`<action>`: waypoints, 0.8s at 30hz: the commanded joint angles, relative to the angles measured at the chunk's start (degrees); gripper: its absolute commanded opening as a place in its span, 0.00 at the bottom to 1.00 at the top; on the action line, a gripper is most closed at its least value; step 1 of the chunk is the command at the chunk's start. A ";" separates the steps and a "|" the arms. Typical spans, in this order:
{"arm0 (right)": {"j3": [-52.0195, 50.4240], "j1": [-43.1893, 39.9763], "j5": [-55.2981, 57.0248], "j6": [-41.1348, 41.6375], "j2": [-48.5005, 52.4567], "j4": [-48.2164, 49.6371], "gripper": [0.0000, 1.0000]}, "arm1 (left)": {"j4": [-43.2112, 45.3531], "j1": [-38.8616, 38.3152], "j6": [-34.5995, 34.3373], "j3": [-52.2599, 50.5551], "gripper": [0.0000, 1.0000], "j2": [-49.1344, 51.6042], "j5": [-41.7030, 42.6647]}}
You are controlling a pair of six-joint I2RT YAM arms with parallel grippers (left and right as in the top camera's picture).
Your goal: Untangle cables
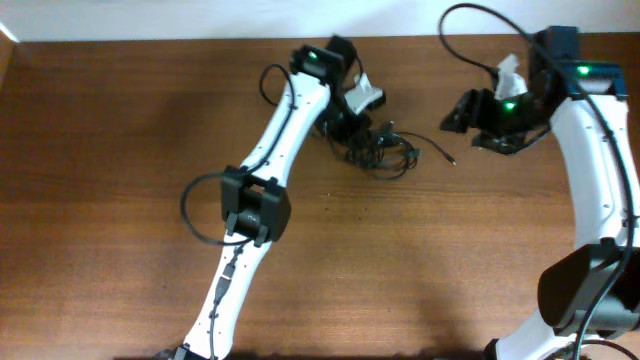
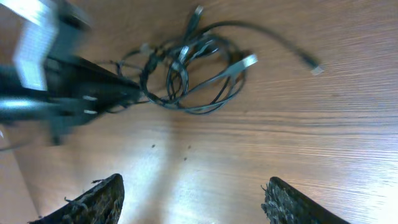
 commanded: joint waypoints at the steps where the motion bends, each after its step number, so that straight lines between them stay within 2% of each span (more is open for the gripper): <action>1: 0.13 2.16 -5.68 -0.02 -0.37 2.14 0.73 | -4.48 5.03 -2.60 15.41 0.00 -3.48 30.29; 3: 0.13 2.19 -12.17 -0.02 -0.37 4.85 0.73 | -4.66 6.45 -5.27 16.26 0.00 -4.72 36.68; 6: 0.13 2.23 -19.08 0.04 -0.37 9.46 0.73 | -3.91 7.34 -6.43 16.26 0.00 -5.16 53.57; 10: 0.13 2.78 -22.53 1.16 -0.37 13.09 0.73 | 1.40 7.08 -13.88 16.26 0.00 -5.16 58.66; 14: 0.13 5.66 -22.51 3.72 -0.33 16.33 0.73 | 6.64 6.71 -20.59 16.26 0.00 -5.16 58.90; 18: 0.13 9.68 -13.00 13.90 0.46 19.32 0.67 | 14.60 5.95 -31.50 16.26 0.00 -5.29 58.90; 20: -0.55 9.68 -9.01 17.92 1.44 19.30 0.52 | 23.39 6.32 -40.65 16.26 0.00 -6.27 58.90; 21: -1.14 9.40 -6.80 19.37 1.88 19.50 0.38 | 29.88 6.93 -46.01 16.26 0.00 -7.28 58.90; 23: -3.13 8.94 -6.34 19.87 2.14 21.27 0.21 | 40.39 8.00 -53.81 16.26 0.00 -8.98 58.90; 24: -5.73 8.48 -5.90 21.05 2.21 22.69 0.04 | 53.79 9.84 -63.36 16.26 0.00 -10.82 58.77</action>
